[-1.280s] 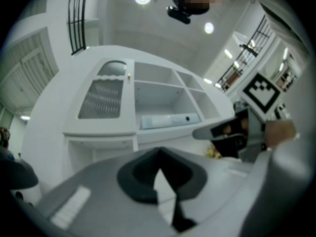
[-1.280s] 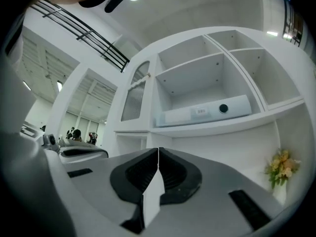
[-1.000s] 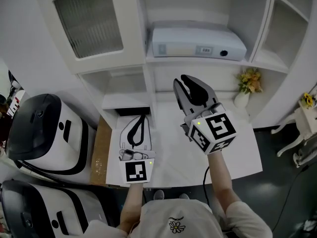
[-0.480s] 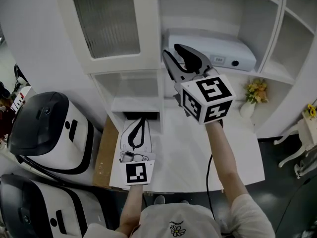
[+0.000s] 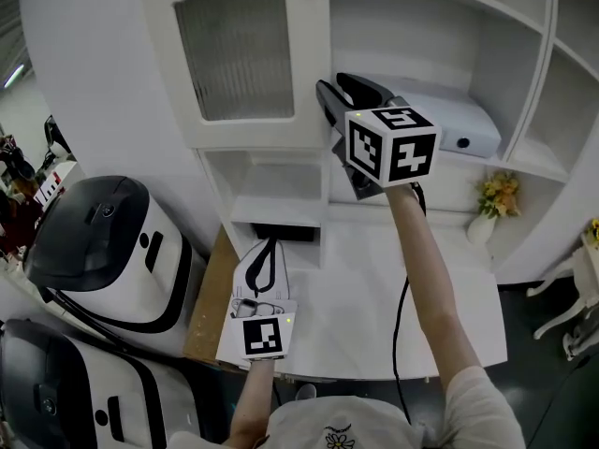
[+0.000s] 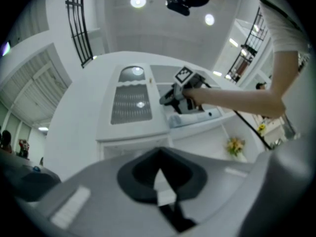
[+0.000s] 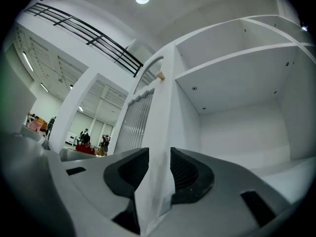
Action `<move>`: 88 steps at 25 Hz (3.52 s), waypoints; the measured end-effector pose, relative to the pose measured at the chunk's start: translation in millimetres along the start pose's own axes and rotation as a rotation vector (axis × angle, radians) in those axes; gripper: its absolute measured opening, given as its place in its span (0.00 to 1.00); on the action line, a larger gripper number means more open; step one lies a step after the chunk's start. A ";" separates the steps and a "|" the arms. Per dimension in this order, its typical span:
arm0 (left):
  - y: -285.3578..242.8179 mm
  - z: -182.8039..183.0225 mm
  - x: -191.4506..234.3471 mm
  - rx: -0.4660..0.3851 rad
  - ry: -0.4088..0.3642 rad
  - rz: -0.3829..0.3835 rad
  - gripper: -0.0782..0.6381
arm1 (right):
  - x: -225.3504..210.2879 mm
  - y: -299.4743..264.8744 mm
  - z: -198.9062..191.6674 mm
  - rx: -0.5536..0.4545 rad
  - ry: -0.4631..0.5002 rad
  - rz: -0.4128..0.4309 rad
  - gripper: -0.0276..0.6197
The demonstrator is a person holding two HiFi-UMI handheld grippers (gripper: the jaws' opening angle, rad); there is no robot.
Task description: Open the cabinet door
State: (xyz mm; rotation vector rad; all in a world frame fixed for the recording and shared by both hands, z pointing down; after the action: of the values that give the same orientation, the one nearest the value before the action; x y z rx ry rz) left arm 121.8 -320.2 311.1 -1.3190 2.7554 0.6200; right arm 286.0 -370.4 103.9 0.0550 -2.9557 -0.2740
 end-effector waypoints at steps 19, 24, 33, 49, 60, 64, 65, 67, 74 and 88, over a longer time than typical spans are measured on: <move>24.5 -17.6 12.3 0.062 -0.004 0.044 0.12 | -2.5 -16.2 -12.8 0.022 -0.141 0.073 0.25; 30.1 -21.9 14.7 0.084 -0.012 0.052 0.12 | -4.5 -16.2 -12.7 0.020 -0.144 0.072 0.26; 35.7 -18.3 11.1 0.079 -0.001 0.053 0.12 | -3.0 -8.7 -14.6 0.017 -0.164 0.083 0.17; 32.7 -24.1 -3.4 0.109 -0.036 -0.004 0.12 | 27.6 22.1 -3.9 0.034 -0.177 0.301 0.13; 29.9 -16.8 -5.8 0.092 -0.047 0.025 0.12 | 56.0 46.0 5.3 -0.007 -0.166 0.385 0.14; 30.7 -17.7 -12.2 0.126 -0.067 0.027 0.12 | 62.8 53.9 8.4 -0.015 -0.162 0.410 0.14; 31.7 -17.2 -14.0 0.128 -0.069 0.030 0.12 | 64.5 56.2 8.8 -0.015 -0.158 0.414 0.14; 33.8 -15.6 -17.5 0.131 -0.070 0.040 0.12 | 67.8 60.7 9.9 -0.014 -0.157 0.429 0.14; 44.2 -3.3 -21.8 0.110 -0.074 0.083 0.12 | 89.6 69.9 16.1 -0.007 -0.132 0.479 0.12; 93.4 14.7 -4.0 0.112 -0.101 0.217 0.12 | 152.6 83.6 29.6 -0.010 -0.116 0.606 0.09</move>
State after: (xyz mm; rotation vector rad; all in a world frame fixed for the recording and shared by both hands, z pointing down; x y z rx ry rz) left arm 51.9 -259.4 330.1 -0.9487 2.8249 0.5164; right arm 128.9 -290.9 116.3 -0.8626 -2.9032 -0.2054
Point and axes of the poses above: the fingertips, and each gripper's own axes: y backward along the fingers, x to its left, z out of its top, the point moved 1 cm from there along y, backward along the fingers, and after that the axes turned 2 degrees about z, right-handed, at the moved point
